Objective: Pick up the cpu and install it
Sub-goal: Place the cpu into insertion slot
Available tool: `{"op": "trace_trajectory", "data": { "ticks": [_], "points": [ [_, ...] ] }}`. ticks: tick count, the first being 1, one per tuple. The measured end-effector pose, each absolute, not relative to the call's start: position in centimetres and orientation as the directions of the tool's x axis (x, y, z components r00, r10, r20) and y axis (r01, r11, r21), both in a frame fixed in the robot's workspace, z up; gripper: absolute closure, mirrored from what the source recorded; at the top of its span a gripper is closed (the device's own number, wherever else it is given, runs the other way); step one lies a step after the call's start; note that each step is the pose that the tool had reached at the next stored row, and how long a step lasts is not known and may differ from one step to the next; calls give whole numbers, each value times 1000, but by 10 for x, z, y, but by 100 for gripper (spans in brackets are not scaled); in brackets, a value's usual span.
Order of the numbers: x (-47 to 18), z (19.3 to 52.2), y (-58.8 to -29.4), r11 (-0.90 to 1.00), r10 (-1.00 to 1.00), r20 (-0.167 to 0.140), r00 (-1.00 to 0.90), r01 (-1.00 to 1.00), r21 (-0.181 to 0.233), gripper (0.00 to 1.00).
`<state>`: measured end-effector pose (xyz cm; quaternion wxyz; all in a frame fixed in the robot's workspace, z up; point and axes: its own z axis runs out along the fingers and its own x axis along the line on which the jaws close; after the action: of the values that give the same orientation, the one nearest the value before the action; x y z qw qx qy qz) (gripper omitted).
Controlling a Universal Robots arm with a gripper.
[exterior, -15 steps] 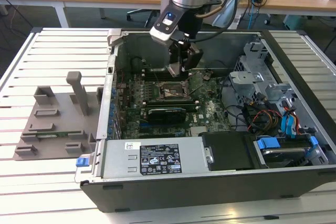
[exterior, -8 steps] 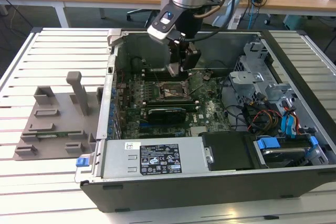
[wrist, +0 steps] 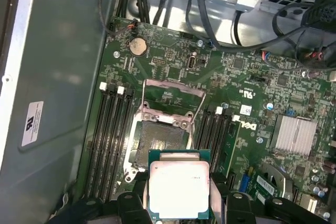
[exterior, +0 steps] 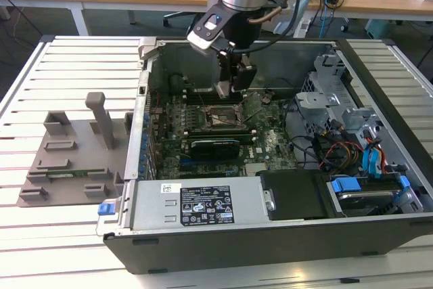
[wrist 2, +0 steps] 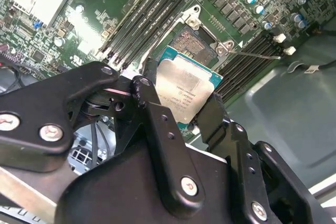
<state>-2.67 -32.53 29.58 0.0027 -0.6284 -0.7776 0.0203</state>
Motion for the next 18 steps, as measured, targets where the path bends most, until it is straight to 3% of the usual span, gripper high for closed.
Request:
{"op": "trace_trajectory", "data": {
  "ticks": [18],
  "points": [
    [-27, 296, -325, 56, 998, -21, -57, 998, -35, 45]
  ]
}}
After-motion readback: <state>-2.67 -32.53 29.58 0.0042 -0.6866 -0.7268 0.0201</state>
